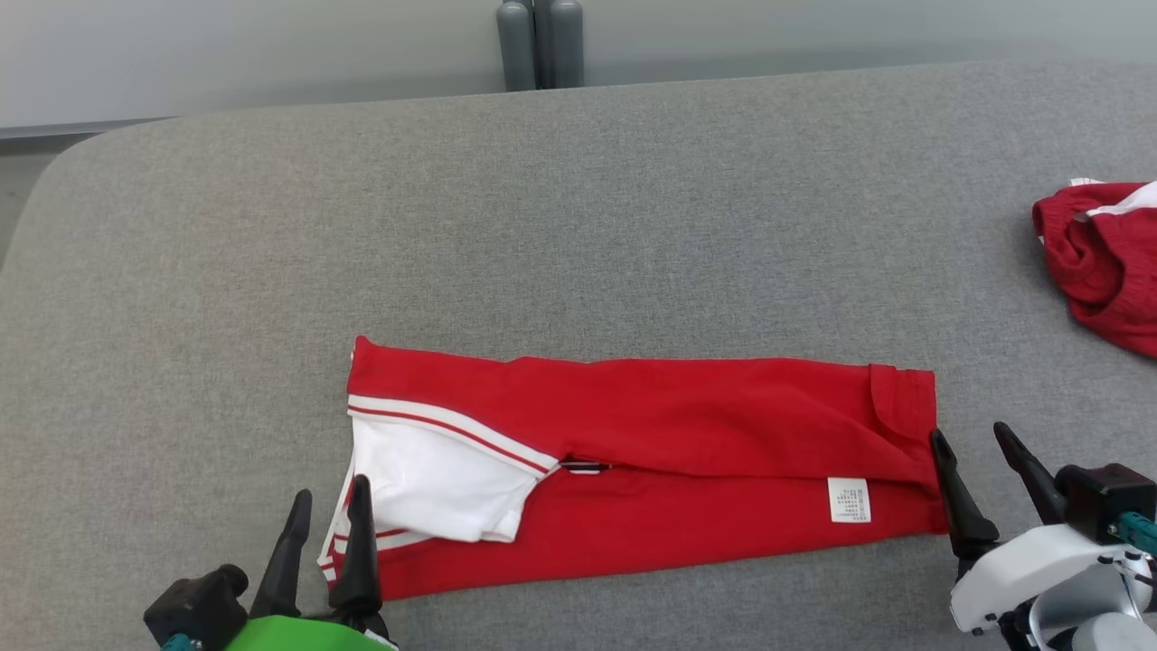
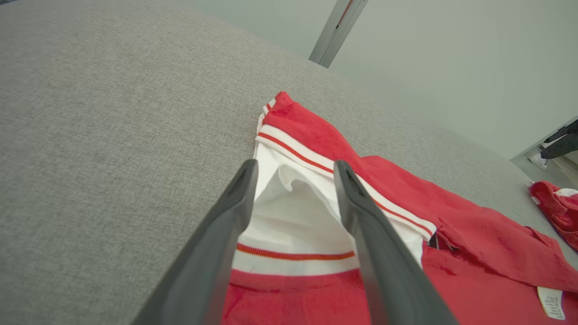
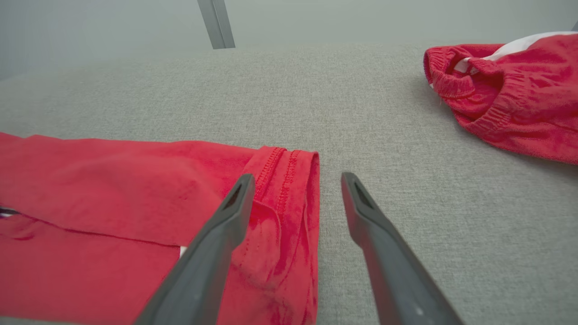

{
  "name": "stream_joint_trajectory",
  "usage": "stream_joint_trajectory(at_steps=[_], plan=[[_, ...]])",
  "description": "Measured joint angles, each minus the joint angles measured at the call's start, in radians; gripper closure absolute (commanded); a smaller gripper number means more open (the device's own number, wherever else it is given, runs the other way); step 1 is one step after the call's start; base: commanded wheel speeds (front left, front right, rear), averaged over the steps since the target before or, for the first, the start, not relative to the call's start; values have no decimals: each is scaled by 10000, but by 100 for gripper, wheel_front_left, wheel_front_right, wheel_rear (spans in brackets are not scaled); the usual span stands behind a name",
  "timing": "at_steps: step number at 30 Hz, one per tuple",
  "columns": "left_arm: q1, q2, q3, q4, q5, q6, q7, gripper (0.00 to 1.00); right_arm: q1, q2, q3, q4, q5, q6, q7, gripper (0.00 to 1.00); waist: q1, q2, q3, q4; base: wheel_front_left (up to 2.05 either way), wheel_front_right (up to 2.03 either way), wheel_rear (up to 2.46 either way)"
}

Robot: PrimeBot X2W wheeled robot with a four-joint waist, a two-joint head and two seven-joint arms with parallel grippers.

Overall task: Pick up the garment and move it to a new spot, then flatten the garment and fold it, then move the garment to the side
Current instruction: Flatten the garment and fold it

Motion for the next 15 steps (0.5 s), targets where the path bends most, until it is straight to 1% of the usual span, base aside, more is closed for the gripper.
stream_joint_trajectory(at_steps=[5, 9, 11, 15], plan=[[151, 75, 244, -681, 115, 224, -107, 0, 665, 134, -819, -650, -111, 0, 161, 0, 0, 0, -102, 111, 0, 0, 0], [125, 209, 263, -907, 380, 405, -142, 0, 746, 360, -1360, -1053, -313, 0, 391, 0, 0, 0, -226, 131, 0, 0, 0], [59, 230, 261, -930, 453, 487, -144, 0, 715, 460, -1377, -1110, -366, 0, 594, 0, 0, 0, -280, 143, 0, 0, 0], [-170, 222, 230, -911, 658, 619, -167, 0, 295, 593, -961, -895, -364, -2, 1243, 0, 0, 0, -351, 173, 0, 0, 0]])
